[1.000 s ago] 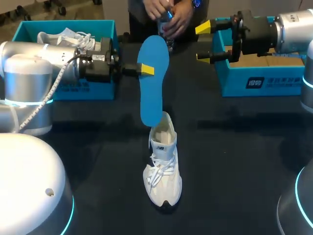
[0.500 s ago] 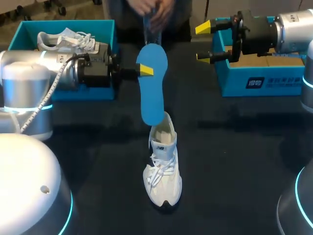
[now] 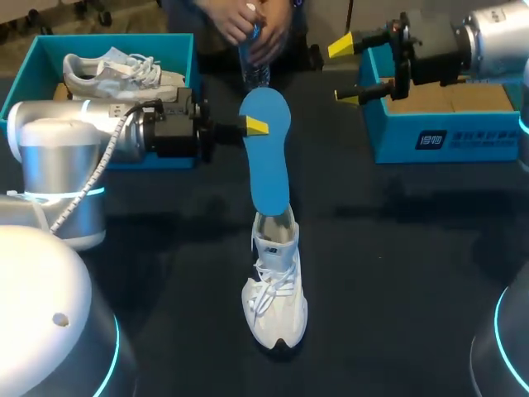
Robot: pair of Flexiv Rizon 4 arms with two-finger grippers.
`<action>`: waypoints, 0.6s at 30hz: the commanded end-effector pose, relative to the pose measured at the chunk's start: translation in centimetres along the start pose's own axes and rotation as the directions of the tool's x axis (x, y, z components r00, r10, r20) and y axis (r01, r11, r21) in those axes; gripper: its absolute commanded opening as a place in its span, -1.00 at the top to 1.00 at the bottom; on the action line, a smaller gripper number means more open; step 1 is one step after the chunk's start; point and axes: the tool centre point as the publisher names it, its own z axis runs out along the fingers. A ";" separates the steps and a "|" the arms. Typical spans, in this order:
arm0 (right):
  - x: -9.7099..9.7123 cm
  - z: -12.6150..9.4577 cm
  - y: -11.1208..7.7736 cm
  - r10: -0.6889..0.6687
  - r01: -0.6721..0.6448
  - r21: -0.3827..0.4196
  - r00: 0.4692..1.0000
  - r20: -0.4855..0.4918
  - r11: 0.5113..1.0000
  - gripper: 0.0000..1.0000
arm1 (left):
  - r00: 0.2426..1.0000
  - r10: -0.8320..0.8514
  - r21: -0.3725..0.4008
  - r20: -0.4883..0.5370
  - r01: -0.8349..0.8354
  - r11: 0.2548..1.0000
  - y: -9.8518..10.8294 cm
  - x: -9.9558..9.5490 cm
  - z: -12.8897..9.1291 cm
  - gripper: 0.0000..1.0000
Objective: Take the shoe out of the shoebox, open the shoe tongue, remove and reinsert the insole, then place the shoe into the shoebox
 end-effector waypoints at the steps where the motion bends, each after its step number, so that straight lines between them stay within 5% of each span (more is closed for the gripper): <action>1: 2.0 -0.5 0.7 0.008 -0.011 0.024 0.989 0.148 1.000 -1.00 | 1.000 0.001 0.001 -0.004 -0.001 1.000 0.0 -0.2 0.4 1.00; 9: 5.1 0.0 0.4 0.046 -0.056 0.010 0.906 0.420 0.998 -1.00 | 1.000 0.001 0.001 -0.004 -0.001 1.000 0.0 -0.2 0.4 1.00; 18: 9.0 2.0 -0.3 0.068 -0.067 -0.030 0.670 0.739 0.997 -1.00 | 1.000 0.001 0.001 -0.004 -0.001 1.000 0.0 -0.2 0.4 1.00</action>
